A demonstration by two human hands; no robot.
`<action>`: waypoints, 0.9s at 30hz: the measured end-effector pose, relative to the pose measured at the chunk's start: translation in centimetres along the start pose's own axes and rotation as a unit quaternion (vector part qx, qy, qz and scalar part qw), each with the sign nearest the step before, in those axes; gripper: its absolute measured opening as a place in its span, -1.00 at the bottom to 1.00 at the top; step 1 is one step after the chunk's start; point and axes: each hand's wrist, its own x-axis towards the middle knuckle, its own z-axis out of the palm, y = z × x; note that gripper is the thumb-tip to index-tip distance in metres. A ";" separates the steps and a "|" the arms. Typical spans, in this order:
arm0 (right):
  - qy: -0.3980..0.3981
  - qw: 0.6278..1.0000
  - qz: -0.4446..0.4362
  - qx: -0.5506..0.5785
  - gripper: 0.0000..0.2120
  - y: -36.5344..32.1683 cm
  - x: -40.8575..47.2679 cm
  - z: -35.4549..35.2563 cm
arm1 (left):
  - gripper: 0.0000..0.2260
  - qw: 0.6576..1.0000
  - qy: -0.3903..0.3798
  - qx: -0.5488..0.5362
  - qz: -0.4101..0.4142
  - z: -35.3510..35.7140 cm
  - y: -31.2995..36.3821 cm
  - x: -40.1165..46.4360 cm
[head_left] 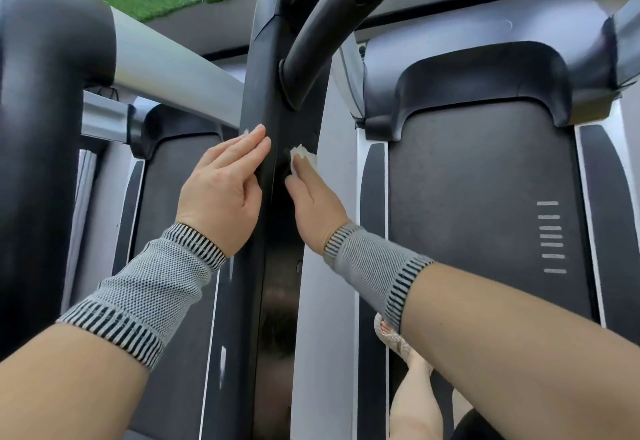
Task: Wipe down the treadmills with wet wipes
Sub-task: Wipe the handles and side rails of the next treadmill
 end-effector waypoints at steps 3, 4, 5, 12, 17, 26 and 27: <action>-0.021 1.000 -0.001 -0.001 -0.53 1.0 -0.8 0.4 | -0.58 1.000 0.007 -0.002 0.000 0.1 -0.2 0.0; -0.017 1.000 0.020 -0.006 -0.53 1.5 -0.3 0.3 | -0.58 1.000 0.007 -0.003 0.000 0.0 -0.2 0.0; -0.010 0.999 0.038 -0.014 -0.52 1.9 0.1 0.1 | -0.58 1.000 0.005 -0.003 0.002 0.0 -0.2 0.0; -0.059 0.996 0.068 -0.015 -0.49 3.5 -3.2 1.7 | -0.59 1.000 0.015 0.009 0.013 0.0 -0.3 -0.1; -0.011 0.997 0.070 -0.026 -0.48 1.9 1.1 0.4 | -0.58 1.000 -0.006 0.015 0.012 -0.1 -0.2 -0.1; 0.005 0.997 -0.078 -0.006 -0.49 -1.8 0.6 0.4 | -0.60 0.999 -0.014 -0.032 -0.006 -0.7 -1.0 1.1; 0.016 0.997 -0.076 0.002 -0.50 -2.7 1.5 0.0 | -0.59 0.999 -0.020 -0.034 -0.012 -0.8 -1.0 1.6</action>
